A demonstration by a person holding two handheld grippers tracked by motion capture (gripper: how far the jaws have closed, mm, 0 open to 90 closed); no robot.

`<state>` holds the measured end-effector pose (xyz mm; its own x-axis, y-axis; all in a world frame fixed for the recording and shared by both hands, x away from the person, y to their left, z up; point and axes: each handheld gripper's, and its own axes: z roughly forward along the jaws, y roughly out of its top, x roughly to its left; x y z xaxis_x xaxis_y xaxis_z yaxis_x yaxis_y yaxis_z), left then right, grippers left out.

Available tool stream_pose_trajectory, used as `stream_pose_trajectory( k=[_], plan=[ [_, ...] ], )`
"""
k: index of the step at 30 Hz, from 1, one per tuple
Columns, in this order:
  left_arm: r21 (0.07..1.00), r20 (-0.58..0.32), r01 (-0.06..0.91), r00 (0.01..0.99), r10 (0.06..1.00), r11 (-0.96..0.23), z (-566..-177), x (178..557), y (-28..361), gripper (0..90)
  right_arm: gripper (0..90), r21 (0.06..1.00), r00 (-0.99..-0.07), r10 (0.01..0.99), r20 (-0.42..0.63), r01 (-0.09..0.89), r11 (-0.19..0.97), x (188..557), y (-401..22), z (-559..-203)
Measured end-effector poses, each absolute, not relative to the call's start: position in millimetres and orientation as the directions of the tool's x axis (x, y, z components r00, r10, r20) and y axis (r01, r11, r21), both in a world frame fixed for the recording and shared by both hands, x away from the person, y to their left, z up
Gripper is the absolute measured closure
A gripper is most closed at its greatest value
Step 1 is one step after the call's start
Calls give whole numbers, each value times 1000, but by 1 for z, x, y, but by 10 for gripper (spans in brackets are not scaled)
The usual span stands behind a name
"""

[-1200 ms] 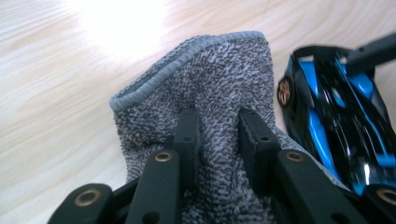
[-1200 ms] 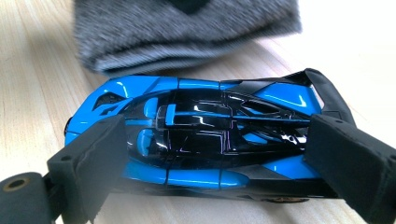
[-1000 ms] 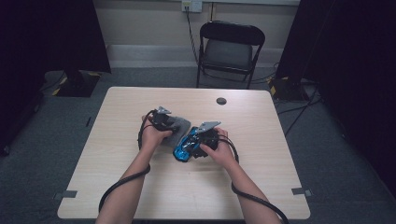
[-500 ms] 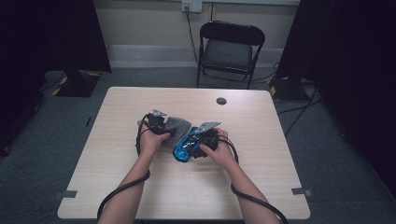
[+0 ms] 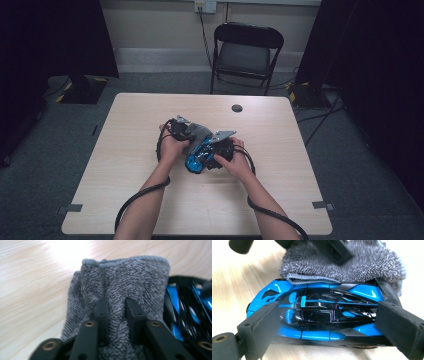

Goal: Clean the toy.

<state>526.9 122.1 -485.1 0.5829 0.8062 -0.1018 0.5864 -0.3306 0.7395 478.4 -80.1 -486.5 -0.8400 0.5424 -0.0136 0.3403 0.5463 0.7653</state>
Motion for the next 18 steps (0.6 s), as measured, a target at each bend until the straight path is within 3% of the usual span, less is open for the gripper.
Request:
stream_pose_trajectory(
  k=[2, 4, 6, 10, 18],
  plan=[
    [759, -154, 595, 560, 814, -266, -492, 529, 120, 684, 56, 764, -840, 542, -15, 340, 548, 479, -80, -486],
    [770, -130, 574, 568, 813, -277, -495, 527, 117, 616, 56, 764, -840, 542, -14, 341, 548, 479, -80, -486],
    [772, -116, 567, 571, 813, -287, -496, 526, 116, 619, 56, 764, -840, 542, -15, 341, 548, 479, -80, -486],
    [758, -103, 569, 588, 802, -320, -494, 523, 115, 762, 56, 766, -839, 544, -14, 341, 545, 478, -80, -487],
    [741, -140, 595, 591, 795, -311, -491, 519, 121, 808, 56, 763, -841, 541, -12, 342, 548, 479, -80, -486]
  ],
)
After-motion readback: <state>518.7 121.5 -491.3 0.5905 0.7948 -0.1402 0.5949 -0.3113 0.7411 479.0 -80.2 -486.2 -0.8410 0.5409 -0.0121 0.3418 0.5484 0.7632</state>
